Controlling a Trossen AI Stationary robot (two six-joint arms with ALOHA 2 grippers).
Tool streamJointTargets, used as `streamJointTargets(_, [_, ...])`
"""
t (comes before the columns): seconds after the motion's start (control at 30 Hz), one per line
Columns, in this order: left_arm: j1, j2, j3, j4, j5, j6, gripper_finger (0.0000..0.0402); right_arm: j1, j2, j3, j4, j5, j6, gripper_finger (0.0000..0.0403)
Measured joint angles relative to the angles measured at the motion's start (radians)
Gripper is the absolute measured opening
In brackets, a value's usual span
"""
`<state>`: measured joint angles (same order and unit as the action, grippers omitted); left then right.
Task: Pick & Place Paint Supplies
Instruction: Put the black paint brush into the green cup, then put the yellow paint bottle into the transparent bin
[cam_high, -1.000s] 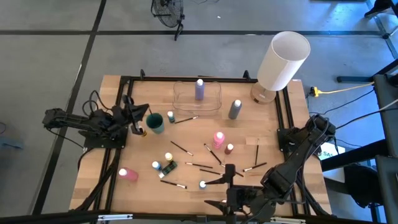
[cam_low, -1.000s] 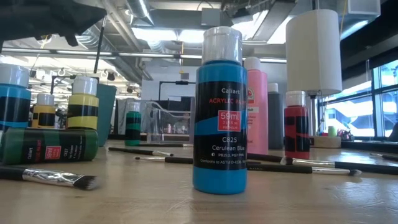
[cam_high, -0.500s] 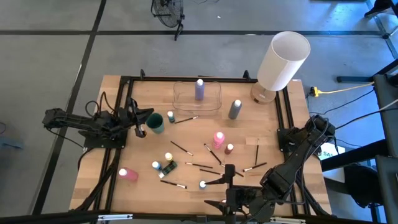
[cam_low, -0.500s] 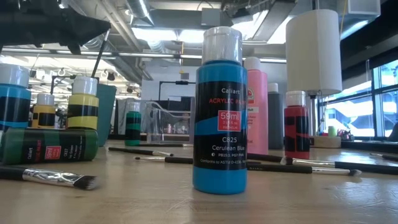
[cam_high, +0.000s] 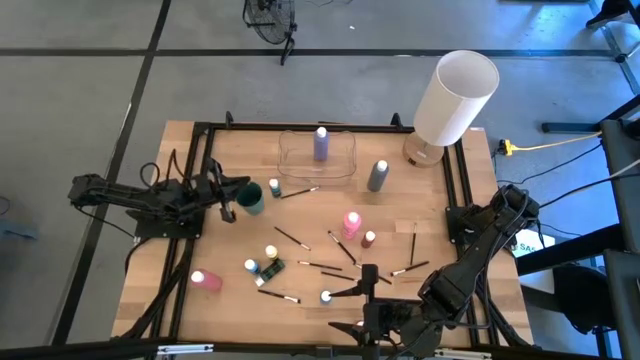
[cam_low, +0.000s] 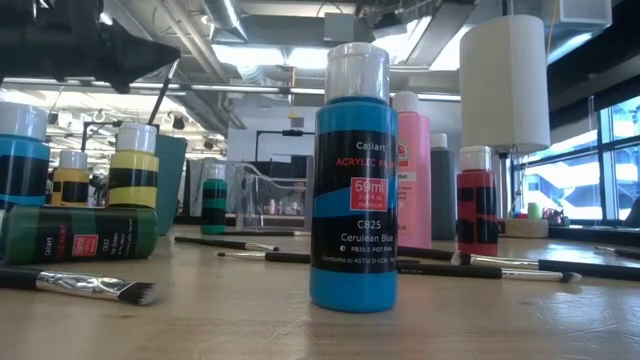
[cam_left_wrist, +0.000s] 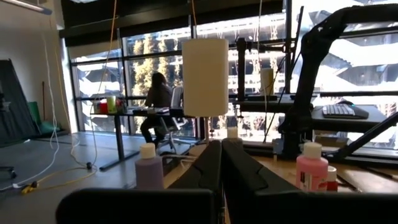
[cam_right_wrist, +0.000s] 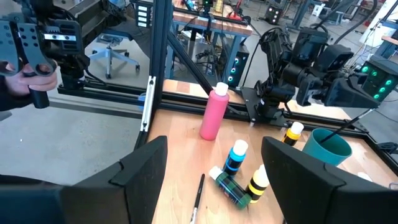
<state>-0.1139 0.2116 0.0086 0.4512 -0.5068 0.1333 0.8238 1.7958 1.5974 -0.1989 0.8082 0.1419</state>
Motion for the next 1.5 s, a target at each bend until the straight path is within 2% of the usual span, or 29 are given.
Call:
streamJointTargets(0.43, [0.000, 0.000, 0.000, -0.072, -0.013, 0.009, 0.0004, 0.000, 0.000, 0.000, 0.000, 0.000, 0.000, 0.0264])
streamJointTargets(0.67, [0.000, 0.001, 0.000, -0.112, -0.081, -0.016, 0.0008, 0.000, 0.000, 0.000, 0.000, 0.000, 0.000, 0.0264])
streamJointTargets(0.83, [0.000, 0.000, 0.000, -0.112, -0.085, -0.026, 0.0018, 0.000, 0.000, 0.000, 0.000, 0.000, 0.000, 0.0264])
streamJointTargets(1.17, [0.000, 0.000, 0.000, -0.112, -0.085, -0.042, 0.0058, 0.000, 0.000, 0.000, 0.000, 0.001, 0.000, 0.0263])
streamJointTargets(1.5, [0.000, 0.000, 0.000, -0.112, -0.085, -0.051, 0.0119, 0.000, 0.000, 0.000, 0.000, 0.001, 0.000, 0.0263])
